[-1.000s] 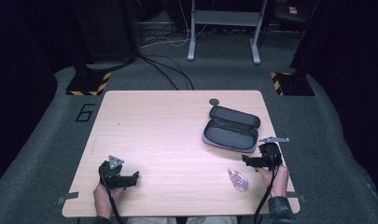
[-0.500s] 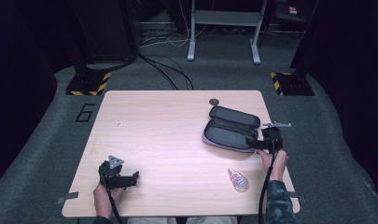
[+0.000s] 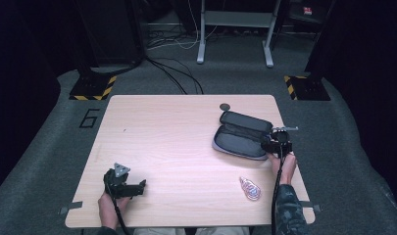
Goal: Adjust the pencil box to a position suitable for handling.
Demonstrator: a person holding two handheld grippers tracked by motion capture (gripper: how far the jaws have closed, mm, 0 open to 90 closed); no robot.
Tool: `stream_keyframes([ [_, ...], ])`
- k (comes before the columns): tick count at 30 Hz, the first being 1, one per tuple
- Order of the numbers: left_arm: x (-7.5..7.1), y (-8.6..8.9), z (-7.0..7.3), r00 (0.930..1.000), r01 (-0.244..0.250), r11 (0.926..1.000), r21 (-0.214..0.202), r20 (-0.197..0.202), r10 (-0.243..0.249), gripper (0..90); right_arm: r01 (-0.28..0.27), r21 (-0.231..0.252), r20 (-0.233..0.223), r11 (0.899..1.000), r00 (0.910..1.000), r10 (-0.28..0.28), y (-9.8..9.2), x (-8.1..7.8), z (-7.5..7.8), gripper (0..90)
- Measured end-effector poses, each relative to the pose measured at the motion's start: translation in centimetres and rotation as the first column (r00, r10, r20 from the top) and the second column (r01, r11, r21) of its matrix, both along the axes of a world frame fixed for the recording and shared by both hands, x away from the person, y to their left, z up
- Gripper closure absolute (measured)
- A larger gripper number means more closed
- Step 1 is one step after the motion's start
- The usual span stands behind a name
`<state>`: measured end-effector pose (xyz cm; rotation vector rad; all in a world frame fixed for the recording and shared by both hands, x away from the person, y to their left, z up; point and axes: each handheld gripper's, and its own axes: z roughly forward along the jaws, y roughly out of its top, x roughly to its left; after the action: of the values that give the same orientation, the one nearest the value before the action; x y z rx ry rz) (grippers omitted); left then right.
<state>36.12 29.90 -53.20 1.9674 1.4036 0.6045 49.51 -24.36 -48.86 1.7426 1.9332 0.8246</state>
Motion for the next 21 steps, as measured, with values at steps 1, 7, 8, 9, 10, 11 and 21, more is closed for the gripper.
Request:
stream_keyframes([
  [1,0.0,0.0,0.0,1.0,0.0,1.0,0.0,0.0,0.0,1.0,0.0,0.0,0.0,1.0,1.0,0.0,0.0,0.0,0.0,59.0],
  [7,-0.01,-0.01,0.01,1.0,0.0,1.0,-0.001,-0.002,0.0,1.0,0.005,-0.013,0.014,1.0,0.9999,-0.005,-0.02,0.16,-0.2,73.7],
  [8,-0.01,-0.01,0.01,1.0,-0.001,1.0,-0.002,-0.002,0.001,1.0,0.005,-0.013,0.014,1.0,0.9999,-0.005,-0.02,0.16,-0.2,73.7],
  [9,-0.02,-0.01,0.01,1.0,0.0,1.0,-0.002,-0.002,0.0,1.0,0.003,-0.019,0.019,1.0,0.9998,-0.003,-0.03,0.2,-0.26,77.3],
  [10,-0.01,-0.01,0.01,1.0,0.0,1.0,-0.001,-0.001,0.0,1.0,0.003,-0.019,0.019,1.0,0.9998,-0.003,-0.03,0.2,-0.26,77.3],
  [11,-0.01,-0.01,0.0,1.0,0.0,1.0,-0.001,-0.002,0.0,1.0,0.007,-0.018,0.018,1.0,0.9998,-0.007,0.05,0.22,-0.28,79.6],
  [21,-0.02,-0.01,0.0,1.0,0.0,1.0,-0.002,-0.002,0.0,1.0,-0.035,-0.003,0.02,0.999,0.9992,0.035,0.88,0.32,-0.37,86.1],
])
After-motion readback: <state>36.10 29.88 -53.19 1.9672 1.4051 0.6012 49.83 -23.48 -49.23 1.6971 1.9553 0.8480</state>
